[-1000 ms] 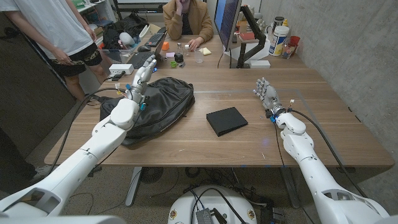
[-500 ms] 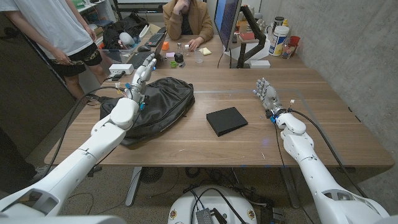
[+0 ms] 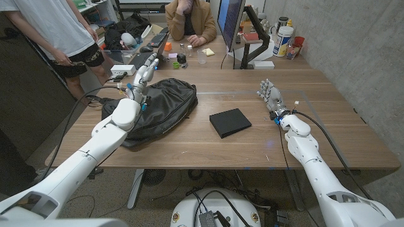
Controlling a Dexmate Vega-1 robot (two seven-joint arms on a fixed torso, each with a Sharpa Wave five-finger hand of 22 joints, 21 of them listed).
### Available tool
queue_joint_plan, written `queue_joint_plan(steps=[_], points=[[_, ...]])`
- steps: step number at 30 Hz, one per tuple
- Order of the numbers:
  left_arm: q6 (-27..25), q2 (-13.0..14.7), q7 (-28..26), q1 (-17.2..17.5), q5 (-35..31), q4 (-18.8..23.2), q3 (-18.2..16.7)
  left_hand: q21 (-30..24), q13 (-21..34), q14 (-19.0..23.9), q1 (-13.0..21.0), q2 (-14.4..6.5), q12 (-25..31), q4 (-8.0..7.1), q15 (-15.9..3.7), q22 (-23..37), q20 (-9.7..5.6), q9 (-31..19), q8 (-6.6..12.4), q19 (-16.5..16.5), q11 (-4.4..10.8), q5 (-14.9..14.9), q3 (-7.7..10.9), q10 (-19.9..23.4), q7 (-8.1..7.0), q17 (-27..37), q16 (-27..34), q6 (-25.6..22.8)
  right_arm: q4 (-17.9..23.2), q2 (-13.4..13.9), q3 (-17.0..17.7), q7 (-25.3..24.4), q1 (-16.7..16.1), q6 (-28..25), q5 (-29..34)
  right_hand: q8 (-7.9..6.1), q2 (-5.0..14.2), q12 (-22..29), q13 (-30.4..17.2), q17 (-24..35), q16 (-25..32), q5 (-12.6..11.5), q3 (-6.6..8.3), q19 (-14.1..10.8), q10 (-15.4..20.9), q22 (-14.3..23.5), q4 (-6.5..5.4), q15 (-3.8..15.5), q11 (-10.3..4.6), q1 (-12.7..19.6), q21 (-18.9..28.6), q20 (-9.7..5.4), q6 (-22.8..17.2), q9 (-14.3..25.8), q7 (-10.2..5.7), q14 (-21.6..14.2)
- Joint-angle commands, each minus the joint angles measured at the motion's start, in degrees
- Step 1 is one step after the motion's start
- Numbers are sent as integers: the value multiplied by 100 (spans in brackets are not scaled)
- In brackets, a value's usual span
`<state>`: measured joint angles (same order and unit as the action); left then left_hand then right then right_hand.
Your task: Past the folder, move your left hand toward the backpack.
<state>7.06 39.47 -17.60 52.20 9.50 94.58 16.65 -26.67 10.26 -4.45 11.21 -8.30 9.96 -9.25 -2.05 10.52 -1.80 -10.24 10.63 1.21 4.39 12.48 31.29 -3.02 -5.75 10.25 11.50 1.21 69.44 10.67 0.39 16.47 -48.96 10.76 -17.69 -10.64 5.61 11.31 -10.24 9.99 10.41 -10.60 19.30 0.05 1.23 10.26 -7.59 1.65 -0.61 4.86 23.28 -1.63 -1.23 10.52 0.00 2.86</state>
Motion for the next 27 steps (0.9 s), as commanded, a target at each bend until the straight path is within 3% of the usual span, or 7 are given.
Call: queue_joint_plan(steps=[1,27], points=[[-220,83,-117,3,-298,137,22,3,12,-53,68,-99,30,-8,-236,14,-190,-17,51,26,-8,26,51,-34,-23,15,-12,-24,-33,-2,9,14,15,11,-8,-30,364,37,-14,15,29,-36,-20,-37,67,26,-16,12,6,51,-29,-345,-42,13,-3,34],[-669,273,-280,84,-830,490,40,52,12,-145,80,-101,22,-25,-216,18,-192,-20,36,74,-15,15,68,-92,-20,21,-28,-16,-99,-13,-5,35,58,10,11,-29,366,36,-14,15,28,-37,-25,-51,66,27,-16,9,4,56,-51,-341,-41,13,5,33]])
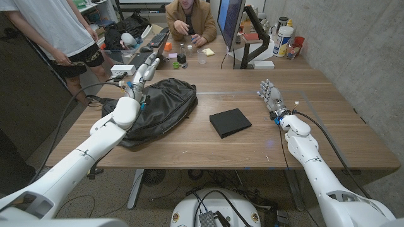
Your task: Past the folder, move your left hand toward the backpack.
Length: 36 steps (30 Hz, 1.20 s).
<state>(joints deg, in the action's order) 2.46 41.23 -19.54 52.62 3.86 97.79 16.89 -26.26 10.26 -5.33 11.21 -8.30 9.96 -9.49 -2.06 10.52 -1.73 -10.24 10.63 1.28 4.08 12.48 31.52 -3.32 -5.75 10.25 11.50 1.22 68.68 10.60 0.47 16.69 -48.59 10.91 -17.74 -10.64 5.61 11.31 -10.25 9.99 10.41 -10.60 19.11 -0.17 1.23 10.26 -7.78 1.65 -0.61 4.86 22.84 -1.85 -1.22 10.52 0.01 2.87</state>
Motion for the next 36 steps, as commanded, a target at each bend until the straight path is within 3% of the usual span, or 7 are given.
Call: queue_joint_plan(steps=[1,24,36], points=[[-227,106,-96,52,-287,190,12,14,12,-67,80,-101,23,-2,-205,18,-200,-20,36,71,13,15,44,-59,-20,21,-31,-18,-25,-4,-16,19,24,-7,17,-28,366,36,-14,15,28,-37,-7,-30,66,27,2,10,4,55,-8,-319,-40,13,6,33],[-532,189,-143,78,-579,350,14,40,12,-108,80,-99,27,-11,-159,21,-150,-21,31,94,6,8,49,-86,-34,26,-26,-14,-76,-11,-30,28,66,-32,43,-30,367,38,-14,15,27,-37,-13,-41,73,28,0,10,9,58,-27,-317,-45,13,-3,30],[-1085,247,-328,82,-984,576,101,59,12,-109,87,-103,35,-8,-147,21,-88,-21,35,118,12,6,58,-77,-37,26,-18,-29,-200,-31,-44,62,147,-12,55,-29,369,34,-14,15,28,-38,-16,-46,64,28,0,4,7,59,-39,-316,-43,13,0,28]])
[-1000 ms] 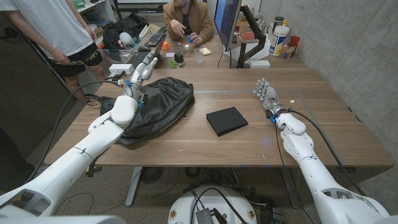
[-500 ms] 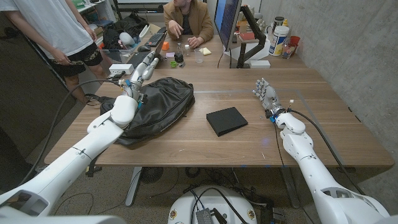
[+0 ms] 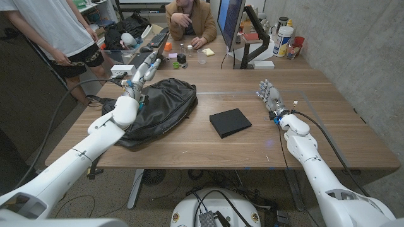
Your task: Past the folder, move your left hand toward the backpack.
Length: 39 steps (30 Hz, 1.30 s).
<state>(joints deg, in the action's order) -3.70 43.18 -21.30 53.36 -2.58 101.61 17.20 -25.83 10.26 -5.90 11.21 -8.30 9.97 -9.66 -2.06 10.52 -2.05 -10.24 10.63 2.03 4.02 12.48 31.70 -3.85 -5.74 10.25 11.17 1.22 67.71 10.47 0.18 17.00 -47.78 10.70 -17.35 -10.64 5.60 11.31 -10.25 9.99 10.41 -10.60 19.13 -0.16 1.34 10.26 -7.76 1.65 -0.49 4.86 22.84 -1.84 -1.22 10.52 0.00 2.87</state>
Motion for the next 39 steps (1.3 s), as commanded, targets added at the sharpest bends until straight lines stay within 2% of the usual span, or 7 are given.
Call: queue_joint_plan(steps=[1,6,39], points=[[-532,61,-173,10,-387,225,80,17,12,-50,89,-104,36,11,-149,21,-56,-21,35,42,20,6,42,-21,-42,26,17,-30,-115,-20,-16,34,72,14,18,-29,369,35,-14,15,28,-38,-18,-46,55,28,-2,4,-2,59,-40,-314,-45,13,5,28],[-866,102,-310,15,-691,388,149,23,10,-23,141,-119,51,47,-57,21,81,-20,50,29,35,9,84,21,-65,15,27,-76,-148,-23,-17,47,89,27,25,-29,369,38,-14,15,28,-38,-19,-48,60,29,-2,4,-6,60,-45,-314,-44,13,1,27],[-1529,167,-418,-2,-1340,610,347,81,6,24,280,-111,66,114,49,23,227,-17,74,98,88,4,182,117,-155,6,35,-203,12,-12,39,7,-44,-23,-1,-30,367,38,-14,16,28,-38,-32,-64,63,30,-8,6,3,58,-76,-314,-49,13,5,23]])
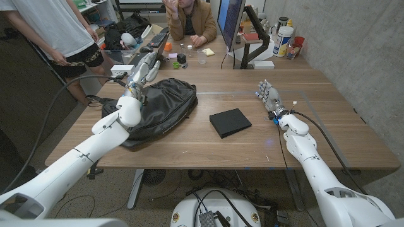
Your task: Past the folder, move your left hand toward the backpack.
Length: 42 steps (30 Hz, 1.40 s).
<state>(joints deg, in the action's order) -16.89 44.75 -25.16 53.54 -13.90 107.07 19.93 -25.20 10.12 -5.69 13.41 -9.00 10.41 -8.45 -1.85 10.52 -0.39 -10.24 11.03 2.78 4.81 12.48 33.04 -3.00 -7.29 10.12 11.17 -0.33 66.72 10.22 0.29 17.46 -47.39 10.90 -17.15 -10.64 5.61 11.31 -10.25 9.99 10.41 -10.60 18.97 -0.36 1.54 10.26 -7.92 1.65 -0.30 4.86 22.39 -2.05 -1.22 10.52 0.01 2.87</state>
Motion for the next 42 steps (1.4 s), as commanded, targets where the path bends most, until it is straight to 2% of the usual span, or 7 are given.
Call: queue_joint_plan(steps=[1,19,42], points=[[-257,10,-42,-23,-252,78,92,18,20,2,62,-34,20,-4,26,23,55,-17,33,20,11,3,46,31,-3,18,34,-48,132,14,31,-49,-97,-46,-20,-29,367,38,-14,16,28,-38,-16,-44,44,30,8,3,-17,57,-33,-293,-48,13,2,25],[-772,64,-25,-5,-596,268,187,45,18,18,135,163,13,102,49,20,63,-12,34,27,16,-27,-2,47,-11,5,27,-99,251,26,26,-86,-172,-98,-19,-31,370,39,-14,16,26,-39,-21,-49,47,31,7,-1,-12,58,-53,-290,-53,13,9,27],[-1263,152,56,33,-889,478,298,69,17,33,268,167,11,200,73,20,88,-10,46,21,3,-37,40,74,-25,-2,18,-192,316,46,25,-70,-224,-129,-38,-34,370,41,-14,17,28,-39,-29,-50,53,32,1,-57,-1,55,-80,-244,-64,13,4,22]])
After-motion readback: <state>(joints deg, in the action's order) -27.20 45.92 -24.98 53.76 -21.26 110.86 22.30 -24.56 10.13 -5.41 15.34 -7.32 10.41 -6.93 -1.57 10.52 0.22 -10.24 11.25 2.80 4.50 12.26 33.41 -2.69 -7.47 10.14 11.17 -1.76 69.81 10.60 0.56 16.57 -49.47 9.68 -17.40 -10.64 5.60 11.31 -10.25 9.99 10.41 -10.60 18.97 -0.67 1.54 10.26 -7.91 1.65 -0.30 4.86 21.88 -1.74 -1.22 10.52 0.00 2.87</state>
